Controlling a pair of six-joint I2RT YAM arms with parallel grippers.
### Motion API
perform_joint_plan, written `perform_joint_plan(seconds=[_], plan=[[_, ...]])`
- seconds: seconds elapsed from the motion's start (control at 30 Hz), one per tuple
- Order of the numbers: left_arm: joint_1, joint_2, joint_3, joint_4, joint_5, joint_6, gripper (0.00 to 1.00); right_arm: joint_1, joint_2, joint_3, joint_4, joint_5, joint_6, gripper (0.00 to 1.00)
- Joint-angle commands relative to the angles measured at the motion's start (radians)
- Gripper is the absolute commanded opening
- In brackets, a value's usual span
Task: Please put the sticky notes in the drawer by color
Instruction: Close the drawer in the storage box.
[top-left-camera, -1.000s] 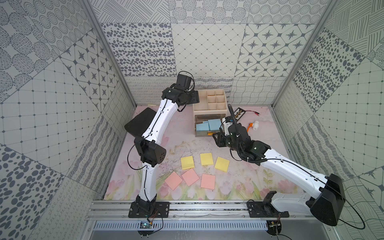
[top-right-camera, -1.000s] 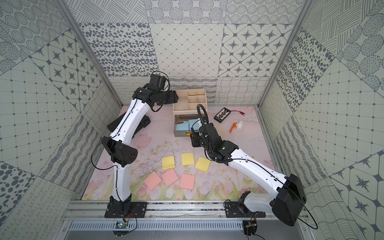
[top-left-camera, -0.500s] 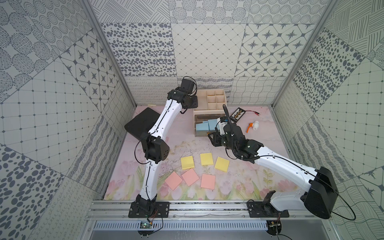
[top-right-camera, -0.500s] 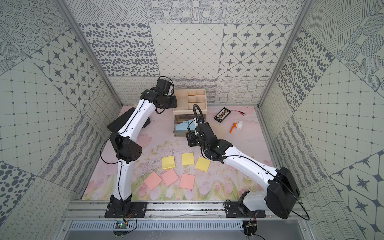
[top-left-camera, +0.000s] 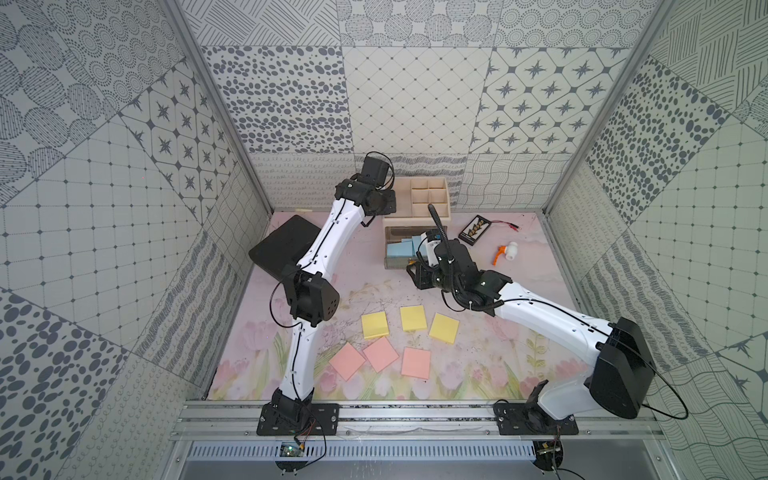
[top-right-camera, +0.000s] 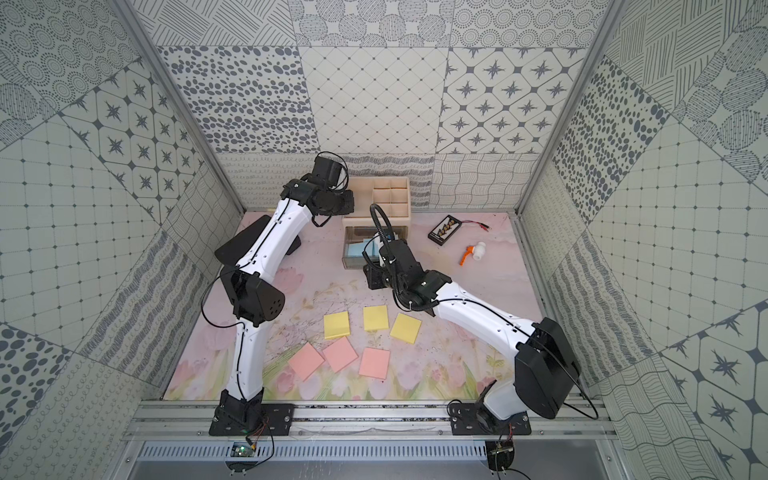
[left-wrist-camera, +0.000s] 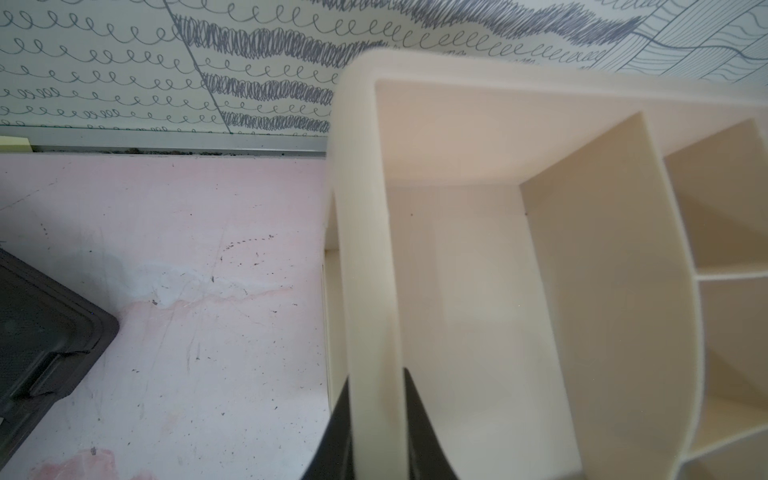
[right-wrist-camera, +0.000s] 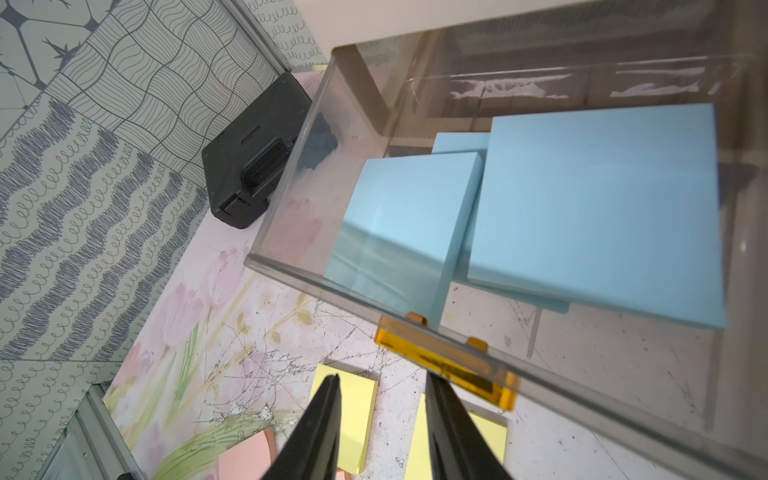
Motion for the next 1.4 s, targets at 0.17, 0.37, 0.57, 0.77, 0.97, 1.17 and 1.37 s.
perform_joint_plan(seconds=[0.17,0.37,0.57,0.77,0.97,1.17,1.37], plan=[[-0.003,0.021,0.028,-0.087,0.085,0.08,0.14,-0.025,0.087,0.127,0.068,0.112,-0.114,0.38],[-0.004,0.02,0.028,-0.098,0.109,0.088,0.14,-0.041,0.16,0.199,0.105,0.159,-0.155,0.38],[-0.013,0.013,0.028,-0.126,0.123,0.098,0.15,-0.063,0.232,0.258,0.136,0.17,-0.163,0.38],[-0.034,0.007,0.026,-0.168,0.105,0.102,0.16,-0.071,0.276,0.302,0.148,0.188,-0.195,0.39],[-0.04,-0.002,0.017,-0.172,0.099,0.097,0.18,-0.077,0.289,0.32,0.15,0.202,-0.214,0.39],[-0.04,-0.011,0.013,-0.152,0.083,0.087,0.31,-0.078,0.249,0.296,0.151,0.157,-0.211,0.43],[-0.04,-0.028,0.025,-0.135,0.078,0.066,0.58,-0.078,0.096,0.206,0.159,0.106,-0.16,0.64]])
